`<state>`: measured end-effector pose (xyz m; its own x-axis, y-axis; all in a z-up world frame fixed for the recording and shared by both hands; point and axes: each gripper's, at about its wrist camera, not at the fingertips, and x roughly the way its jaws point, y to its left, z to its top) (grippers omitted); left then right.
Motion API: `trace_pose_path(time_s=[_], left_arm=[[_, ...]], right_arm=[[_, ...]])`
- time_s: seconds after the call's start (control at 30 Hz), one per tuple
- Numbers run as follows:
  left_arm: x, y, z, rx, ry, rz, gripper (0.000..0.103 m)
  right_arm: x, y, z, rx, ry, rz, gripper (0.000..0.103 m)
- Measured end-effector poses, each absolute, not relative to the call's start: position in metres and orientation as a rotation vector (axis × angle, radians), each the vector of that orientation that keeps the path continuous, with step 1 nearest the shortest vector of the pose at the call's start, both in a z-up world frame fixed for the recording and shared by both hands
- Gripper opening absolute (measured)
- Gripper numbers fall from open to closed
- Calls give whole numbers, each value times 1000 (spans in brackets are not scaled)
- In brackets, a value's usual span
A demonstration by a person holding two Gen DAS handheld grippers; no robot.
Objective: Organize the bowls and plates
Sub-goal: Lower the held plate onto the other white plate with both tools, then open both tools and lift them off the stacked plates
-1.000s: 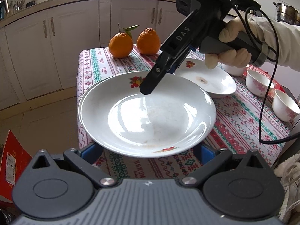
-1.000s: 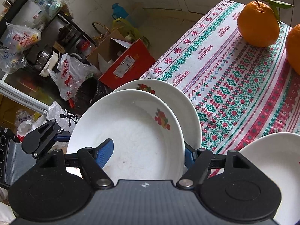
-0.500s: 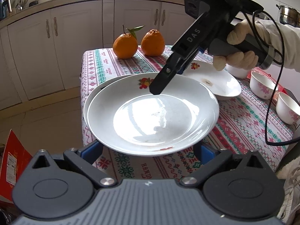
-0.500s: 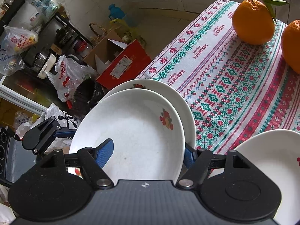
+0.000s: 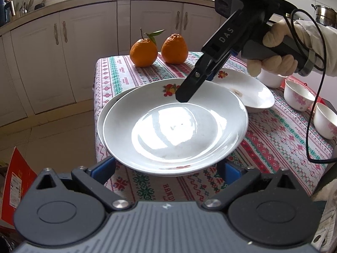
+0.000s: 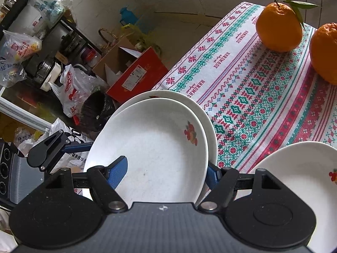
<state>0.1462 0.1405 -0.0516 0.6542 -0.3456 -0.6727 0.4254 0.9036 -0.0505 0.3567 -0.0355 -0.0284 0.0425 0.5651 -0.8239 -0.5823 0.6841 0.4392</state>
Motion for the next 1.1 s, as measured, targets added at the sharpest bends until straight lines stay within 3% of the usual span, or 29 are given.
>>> trace_pose_path(time_s=[1.1], left_arm=[[136,133,-50,134,710,-387,101]], right_arm=[[331,-47,-21,-67,1185,779,80]])
